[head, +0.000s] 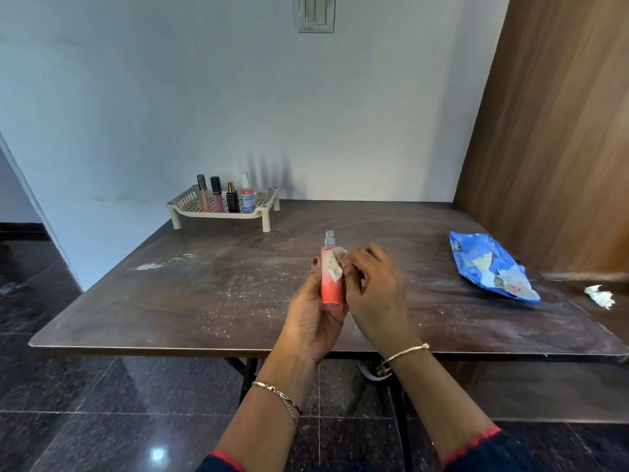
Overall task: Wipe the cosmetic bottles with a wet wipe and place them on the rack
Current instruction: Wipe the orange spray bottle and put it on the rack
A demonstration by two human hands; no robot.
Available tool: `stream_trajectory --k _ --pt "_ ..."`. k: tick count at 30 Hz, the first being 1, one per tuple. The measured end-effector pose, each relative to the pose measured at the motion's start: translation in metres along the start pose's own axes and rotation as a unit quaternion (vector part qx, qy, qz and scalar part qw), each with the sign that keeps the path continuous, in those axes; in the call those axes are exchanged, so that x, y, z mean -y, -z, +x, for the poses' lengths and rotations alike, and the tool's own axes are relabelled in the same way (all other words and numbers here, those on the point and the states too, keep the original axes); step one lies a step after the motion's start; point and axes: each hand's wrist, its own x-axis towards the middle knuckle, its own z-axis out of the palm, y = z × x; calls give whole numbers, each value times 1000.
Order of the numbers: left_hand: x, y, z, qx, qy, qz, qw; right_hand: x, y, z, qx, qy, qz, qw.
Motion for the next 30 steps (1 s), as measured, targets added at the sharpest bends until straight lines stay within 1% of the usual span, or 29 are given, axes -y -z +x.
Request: stream_trajectory --k 3,7,9,11,15,18,20,22,25,27,28,30 --pt "-6 0 8 -5 13 -16 1000 -2 2 -22 33 9 1 999" --pt "-8 -2 17 -5 27 30 999 1 11 -37 48 63 18 997" --pt "-7 -2 18 7 41 25 999 6 13 -31 51 90 -2 995" --pt "-4 -2 19 15 47 16 999 8 13 -18 47 93 -23 994" --pt "4 -1 16 13 9 11 1000 10 9 13 6 62 -91 994" --pt "5 0 16 19 2 -16 1000 4 6 17 -18 27 -125 992" --pt "4 1 17 12 4 -36 999 1 4 7 -23 9 -112 993" --pt "2 0 19 7 20 -54 998 0 2 -7 -11 6 -98 995" --pt "-2 -4 24 -20 36 -43 998 0 3 -26 25 4 -56 998" --pt "-3 -7 28 -47 29 -34 998 -6 7 -30 51 7 -26 998" --pt "-3 -7 31 -64 14 -22 998 -12 9 -28 59 -3 -18 998" --pt "-3 -6 36 -96 -20 18 995 -29 14 -21 59 -69 -5 996"
